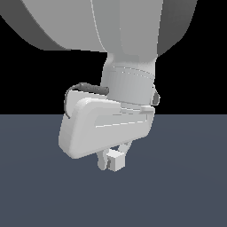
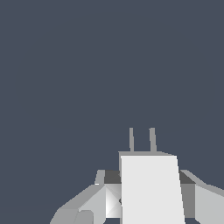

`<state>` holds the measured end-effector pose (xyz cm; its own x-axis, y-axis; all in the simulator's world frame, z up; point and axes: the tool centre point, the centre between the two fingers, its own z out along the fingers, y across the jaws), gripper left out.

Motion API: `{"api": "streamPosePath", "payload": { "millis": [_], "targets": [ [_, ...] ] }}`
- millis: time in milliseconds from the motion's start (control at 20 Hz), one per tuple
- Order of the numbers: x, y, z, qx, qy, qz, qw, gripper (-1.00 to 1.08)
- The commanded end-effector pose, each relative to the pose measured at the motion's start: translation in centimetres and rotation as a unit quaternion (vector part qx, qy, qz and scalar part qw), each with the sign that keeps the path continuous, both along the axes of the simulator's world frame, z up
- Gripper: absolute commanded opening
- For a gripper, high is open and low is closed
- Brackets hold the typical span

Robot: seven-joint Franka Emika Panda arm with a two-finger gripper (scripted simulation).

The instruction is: Plug the charger into the wall socket.

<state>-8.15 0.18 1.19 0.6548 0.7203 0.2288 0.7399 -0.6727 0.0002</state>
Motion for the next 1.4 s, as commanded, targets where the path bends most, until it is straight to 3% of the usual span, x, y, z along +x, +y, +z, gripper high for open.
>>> {"api": "streamPosePath", "payload": {
  "millis": [0, 700, 1050, 1350],
  "targets": [
    [0.0, 0.0, 0.0, 0.0, 0.0, 0.0, 1.0, -1.0],
    [0.3, 0.0, 0.3, 0.0, -0.001, -0.019, 0.9998, -1.0],
    [1.1, -0.1, 1.2, 0.001, -0.001, -0.075, 0.9972, -1.0],
    [2.1, -0.3, 2.5, 0.002, -0.002, -0.149, 0.9888, -1.0]
  ]
}}
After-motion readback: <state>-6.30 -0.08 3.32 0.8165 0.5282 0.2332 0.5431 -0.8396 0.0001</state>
